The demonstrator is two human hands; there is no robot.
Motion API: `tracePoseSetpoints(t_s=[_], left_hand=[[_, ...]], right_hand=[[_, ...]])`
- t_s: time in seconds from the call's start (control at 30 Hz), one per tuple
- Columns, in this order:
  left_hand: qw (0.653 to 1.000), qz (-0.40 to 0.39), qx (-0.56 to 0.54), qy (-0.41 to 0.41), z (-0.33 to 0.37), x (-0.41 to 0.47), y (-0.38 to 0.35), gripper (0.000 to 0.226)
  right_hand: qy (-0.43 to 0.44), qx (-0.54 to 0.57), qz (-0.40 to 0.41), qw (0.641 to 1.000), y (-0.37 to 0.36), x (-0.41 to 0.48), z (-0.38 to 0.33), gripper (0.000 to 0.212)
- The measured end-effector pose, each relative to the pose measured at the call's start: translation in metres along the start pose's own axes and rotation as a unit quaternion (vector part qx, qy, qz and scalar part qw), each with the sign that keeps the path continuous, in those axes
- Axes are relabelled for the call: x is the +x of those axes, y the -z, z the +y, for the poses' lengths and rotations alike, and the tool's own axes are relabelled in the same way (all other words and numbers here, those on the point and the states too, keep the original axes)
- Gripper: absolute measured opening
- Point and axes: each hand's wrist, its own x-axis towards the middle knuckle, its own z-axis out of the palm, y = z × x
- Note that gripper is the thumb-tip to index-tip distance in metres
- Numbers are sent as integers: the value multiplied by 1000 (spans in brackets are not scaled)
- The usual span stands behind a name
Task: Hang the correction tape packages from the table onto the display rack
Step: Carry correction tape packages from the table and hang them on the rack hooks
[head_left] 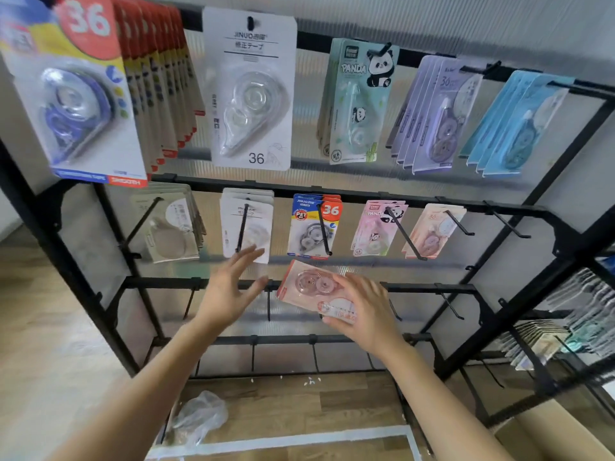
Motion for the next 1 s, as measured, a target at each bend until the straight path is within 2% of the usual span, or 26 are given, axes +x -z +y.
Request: tracePoseSetpoints(t_s=[0.03,0.1,0.23,0.3,0.37,0.47,0.53,0.6,0.63,0.7,0.77,0.87,1.0], left_hand=[[995,-32,-89,42,6,-10,3,50],[958,-92,-238,129,17,-23,9,52],[883,-176,-365,239,27,-42,14,62],[850,-170,-424,262,30,-50,15,60],[834,-160,-457,265,32,-57,17,61],[839,-130,-457,265,35,-66,17,56],[843,-72,-457,275,36,-70,15,47],[837,-14,-466,286,40,-76,12,44],[830,7,-478,287,43,-80,10,45],[822,41,-490,287,53,-89,0,45],[816,78,-488,299,63,-99,-15,41],[806,108,-493,311,78,-112,-37,26],[832,90,-469,284,95,-119,-51,27]], right_hand=[[6,3,4,1000,-1,-6,-6,74],[20,16,11,1000,-3,-17,-22,73],[54,25,19,998,-5,-35,-55,74],[57,33,9,998,-4,-41,-68,76],[59,43,8,997,-2,-47,-76,78],[33,84,13,996,0,-57,-79,85],[-15,143,50,988,1,-65,-80,85],[-99,236,98,962,1,-73,-80,81],[-153,302,105,935,1,-76,-81,78],[-248,443,96,856,0,-82,-88,60],[-289,538,99,786,-6,-85,-97,36],[-300,585,119,744,-12,-87,-109,17],[-343,582,164,719,-8,-86,-103,21]])
